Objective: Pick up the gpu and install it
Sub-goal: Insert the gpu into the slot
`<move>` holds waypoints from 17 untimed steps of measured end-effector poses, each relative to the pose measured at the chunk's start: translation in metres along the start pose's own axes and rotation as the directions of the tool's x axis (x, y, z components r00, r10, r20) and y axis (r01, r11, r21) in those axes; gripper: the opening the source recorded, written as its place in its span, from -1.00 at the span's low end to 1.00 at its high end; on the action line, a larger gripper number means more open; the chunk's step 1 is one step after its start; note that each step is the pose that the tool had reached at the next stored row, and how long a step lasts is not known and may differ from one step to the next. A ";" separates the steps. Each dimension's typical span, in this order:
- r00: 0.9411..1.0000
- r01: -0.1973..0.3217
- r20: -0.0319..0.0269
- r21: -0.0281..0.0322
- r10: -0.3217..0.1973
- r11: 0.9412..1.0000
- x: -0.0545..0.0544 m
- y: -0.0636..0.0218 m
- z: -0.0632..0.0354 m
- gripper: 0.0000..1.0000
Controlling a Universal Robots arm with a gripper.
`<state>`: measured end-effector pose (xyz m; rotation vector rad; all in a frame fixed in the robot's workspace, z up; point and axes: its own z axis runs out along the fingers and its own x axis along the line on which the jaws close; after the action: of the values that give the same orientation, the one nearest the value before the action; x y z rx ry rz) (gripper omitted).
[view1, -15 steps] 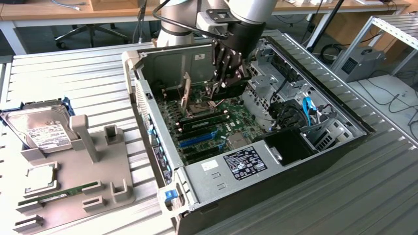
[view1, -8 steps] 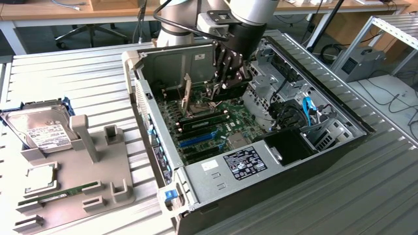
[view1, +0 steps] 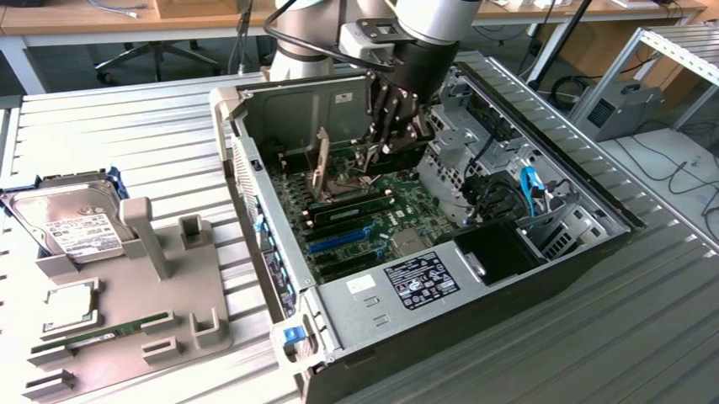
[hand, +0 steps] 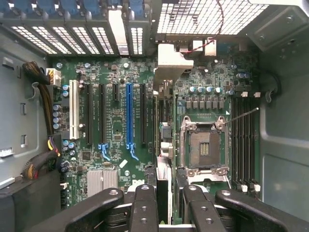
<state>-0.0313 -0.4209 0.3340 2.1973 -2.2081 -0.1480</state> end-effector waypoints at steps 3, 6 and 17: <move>1.000 0.000 0.000 0.000 0.000 1.000 0.001 0.0001 0.0000 -0.48; 1.000 0.000 0.000 0.000 0.000 1.000 0.001 0.0001 0.0000 -0.48; 1.000 0.000 0.000 0.000 0.000 1.000 0.006 0.0005 0.0002 -0.48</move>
<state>-0.0318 -0.4265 0.3335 2.1973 -2.2081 -0.1480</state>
